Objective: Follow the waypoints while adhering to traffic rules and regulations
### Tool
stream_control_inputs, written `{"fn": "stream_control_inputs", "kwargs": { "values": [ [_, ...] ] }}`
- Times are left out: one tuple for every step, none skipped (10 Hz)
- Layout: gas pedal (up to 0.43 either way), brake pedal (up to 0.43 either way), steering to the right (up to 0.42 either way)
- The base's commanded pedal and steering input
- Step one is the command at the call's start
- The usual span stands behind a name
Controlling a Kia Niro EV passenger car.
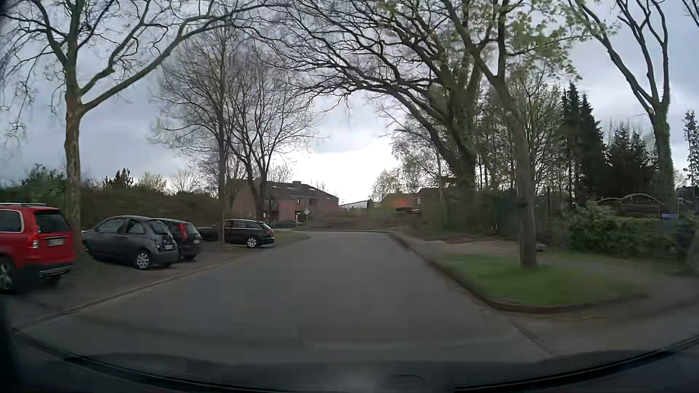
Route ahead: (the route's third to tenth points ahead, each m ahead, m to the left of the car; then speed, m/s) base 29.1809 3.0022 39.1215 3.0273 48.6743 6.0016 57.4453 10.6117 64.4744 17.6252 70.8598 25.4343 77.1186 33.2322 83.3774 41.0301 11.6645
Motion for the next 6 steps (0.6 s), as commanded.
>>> {"fn": "stream_control_inputs", "kwargs": {
  "values": [
    [0.11,0.0,0.001],
    [0.118,0.0,0.001],
    [0.118,0.0,0.001],
    [0.118,0.0,0.001],
    [0.118,0.0,0.001],
    [0.118,0.0,0.0]
  ]
}}
